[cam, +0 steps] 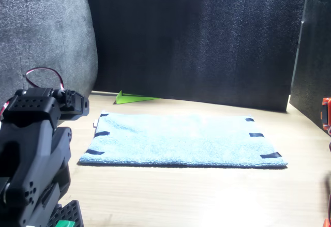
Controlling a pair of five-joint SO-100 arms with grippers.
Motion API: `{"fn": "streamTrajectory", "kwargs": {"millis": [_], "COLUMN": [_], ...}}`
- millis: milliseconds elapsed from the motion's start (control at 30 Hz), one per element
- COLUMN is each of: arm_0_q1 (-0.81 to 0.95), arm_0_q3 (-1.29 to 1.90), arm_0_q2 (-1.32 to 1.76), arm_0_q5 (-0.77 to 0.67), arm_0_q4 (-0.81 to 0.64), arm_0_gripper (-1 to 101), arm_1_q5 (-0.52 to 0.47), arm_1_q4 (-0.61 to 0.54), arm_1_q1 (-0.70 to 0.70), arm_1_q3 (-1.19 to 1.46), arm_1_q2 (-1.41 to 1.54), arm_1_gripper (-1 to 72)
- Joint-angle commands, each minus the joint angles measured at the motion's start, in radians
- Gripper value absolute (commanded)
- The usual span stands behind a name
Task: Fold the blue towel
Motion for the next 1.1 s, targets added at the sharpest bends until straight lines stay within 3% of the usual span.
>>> {"fn": "streamTrajectory", "kwargs": {"millis": [0, 767, 1067], "arm_0_q1": [0.012, 0.014, 0.017], "arm_0_q3": [-0.011, -0.011, -0.048], "arm_0_q2": [0.008, 0.008, 0.008], "arm_0_q5": [0.021, 0.025, 0.110], "arm_0_q4": [-0.006, -0.005, 0.026], "arm_0_gripper": [0, 0, 2], "arm_1_q5": [0.003, 0.012, -0.087], "arm_1_q4": [-0.015, -0.015, 0.005], "arm_1_q1": [0.017, 0.009, -0.008], "arm_1_q3": [-0.005, -0.005, -0.014], "arm_1_q2": [0.015, 0.015, 0.015], "arm_1_gripper": [-0.1, 1.7, 6.3]}}
